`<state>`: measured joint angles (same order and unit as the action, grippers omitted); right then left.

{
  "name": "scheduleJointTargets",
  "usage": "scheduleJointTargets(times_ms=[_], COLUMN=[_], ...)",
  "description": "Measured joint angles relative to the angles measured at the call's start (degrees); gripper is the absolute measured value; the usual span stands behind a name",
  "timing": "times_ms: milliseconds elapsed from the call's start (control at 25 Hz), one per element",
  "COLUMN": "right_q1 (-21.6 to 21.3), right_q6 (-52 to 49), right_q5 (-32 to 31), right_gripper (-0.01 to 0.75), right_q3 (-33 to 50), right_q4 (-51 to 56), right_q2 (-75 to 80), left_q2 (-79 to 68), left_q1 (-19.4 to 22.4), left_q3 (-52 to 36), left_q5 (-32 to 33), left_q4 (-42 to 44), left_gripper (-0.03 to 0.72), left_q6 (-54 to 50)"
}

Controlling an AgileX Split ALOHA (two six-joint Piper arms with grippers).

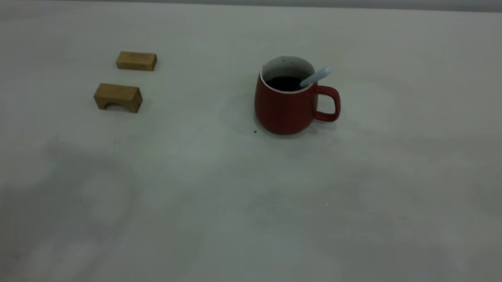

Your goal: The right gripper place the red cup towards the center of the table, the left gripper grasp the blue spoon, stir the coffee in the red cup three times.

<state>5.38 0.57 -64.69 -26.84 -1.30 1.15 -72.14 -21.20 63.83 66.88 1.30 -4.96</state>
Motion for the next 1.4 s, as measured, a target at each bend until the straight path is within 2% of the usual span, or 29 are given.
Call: scheduleJointTargets(times_ms=[120,240,360,520,840,1400], right_q1=[0.0,0.0,0.0,0.0,0.0,0.0], right_q6=[0.0,0.0,0.0,0.0,0.0,0.0], right_q5=[0.0,0.0,0.0,0.0,0.0,0.0], right_gripper=[0.493,0.493,0.493,0.493,0.493,0.493], right_q3=[0.0,0.0,0.0,0.0,0.0,0.0], right_q4=[0.0,0.0,0.0,0.0,0.05,0.05], right_q2=[0.0,0.0,0.0,0.0,0.0,0.0], left_q2=[11.16,22.16,33.3,47.26,61.55,73.19], left_q1=[0.79,5.84,11.3,13.12,18.18,18.37], left_q3=[-11.73,-21.93,-28.72,-34.04,-34.85,-35.95], left_q5=[-0.21,-0.66,-2.25,-4.79,-4.23,-2.39], left_q4=[1.24,1.78,2.34,2.4,2.44,2.43], left_gripper=[0.408,0.408,0.408,0.408,0.408,0.408], left_q6=[0.14,0.16,0.16,0.21,1.24,3.58])
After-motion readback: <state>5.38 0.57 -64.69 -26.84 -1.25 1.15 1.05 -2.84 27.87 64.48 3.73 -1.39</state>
